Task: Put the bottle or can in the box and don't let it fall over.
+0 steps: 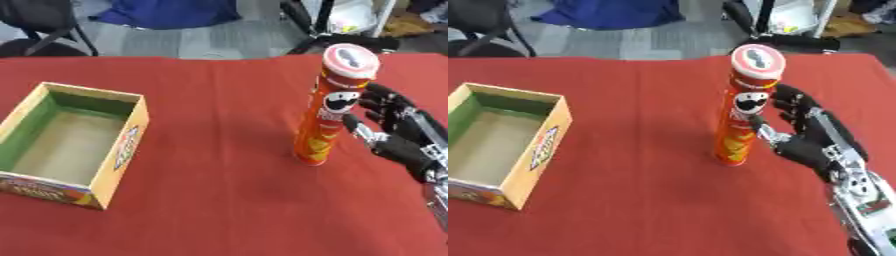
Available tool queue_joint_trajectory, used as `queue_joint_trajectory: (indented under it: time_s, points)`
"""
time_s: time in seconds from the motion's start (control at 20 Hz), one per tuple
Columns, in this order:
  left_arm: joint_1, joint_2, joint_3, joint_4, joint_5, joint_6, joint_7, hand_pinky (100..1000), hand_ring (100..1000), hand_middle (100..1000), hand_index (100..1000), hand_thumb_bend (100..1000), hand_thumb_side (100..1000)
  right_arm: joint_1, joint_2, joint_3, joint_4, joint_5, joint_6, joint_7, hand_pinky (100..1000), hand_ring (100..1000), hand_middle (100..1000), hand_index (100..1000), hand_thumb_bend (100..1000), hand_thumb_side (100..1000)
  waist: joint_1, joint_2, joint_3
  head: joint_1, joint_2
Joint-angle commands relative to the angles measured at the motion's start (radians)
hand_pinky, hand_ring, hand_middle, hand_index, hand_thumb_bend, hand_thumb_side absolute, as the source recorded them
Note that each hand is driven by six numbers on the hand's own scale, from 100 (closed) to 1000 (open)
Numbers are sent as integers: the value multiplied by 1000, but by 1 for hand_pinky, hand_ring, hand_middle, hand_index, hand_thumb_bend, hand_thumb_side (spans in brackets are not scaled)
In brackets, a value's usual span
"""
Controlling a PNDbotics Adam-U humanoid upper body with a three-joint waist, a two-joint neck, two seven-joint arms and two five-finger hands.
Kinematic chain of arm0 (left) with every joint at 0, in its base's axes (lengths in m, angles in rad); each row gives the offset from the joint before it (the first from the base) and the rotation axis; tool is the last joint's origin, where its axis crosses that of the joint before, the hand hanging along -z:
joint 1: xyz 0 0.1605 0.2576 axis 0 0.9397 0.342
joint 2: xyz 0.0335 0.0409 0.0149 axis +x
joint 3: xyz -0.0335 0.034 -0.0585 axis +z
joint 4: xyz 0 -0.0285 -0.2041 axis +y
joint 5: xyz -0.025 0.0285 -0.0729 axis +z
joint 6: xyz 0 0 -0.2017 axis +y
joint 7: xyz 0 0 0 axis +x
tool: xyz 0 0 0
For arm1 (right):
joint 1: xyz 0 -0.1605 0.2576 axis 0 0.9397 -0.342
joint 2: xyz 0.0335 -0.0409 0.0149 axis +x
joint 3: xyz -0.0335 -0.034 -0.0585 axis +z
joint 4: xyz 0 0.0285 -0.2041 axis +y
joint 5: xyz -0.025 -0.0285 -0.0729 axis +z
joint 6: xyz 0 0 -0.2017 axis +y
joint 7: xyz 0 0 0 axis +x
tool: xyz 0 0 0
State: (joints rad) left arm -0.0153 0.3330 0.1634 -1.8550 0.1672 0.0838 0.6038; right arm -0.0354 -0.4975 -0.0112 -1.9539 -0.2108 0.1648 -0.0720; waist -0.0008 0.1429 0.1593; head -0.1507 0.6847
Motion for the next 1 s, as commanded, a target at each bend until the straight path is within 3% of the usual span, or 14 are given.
queue_joint_trajectory:
  time_s: [0.05, 0.45, 1.0]
  points:
    - [-8, 13, 4, -13, 0, -2, -2, 702, 827, 685, 694, 919, 832, -15, -31, -7, 3, -6, -7, 9, 1000, 966, 892, 954, 341, 264, 2, -4, 0, 21, 4]
    - [-9, 11, 4, -13, 1, -2, -3, 703, 827, 685, 694, 917, 832, -33, -35, -9, 32, 5, -7, 8, 1000, 967, 893, 956, 332, 273, 1, 0, 3, 65, 22]
    - [-10, 9, 3, -14, 2, -2, -5, 704, 828, 686, 694, 914, 832, -74, -40, -2, 72, 2, 6, 0, 1000, 969, 895, 956, 320, 289, -1, 4, 7, 47, 9]
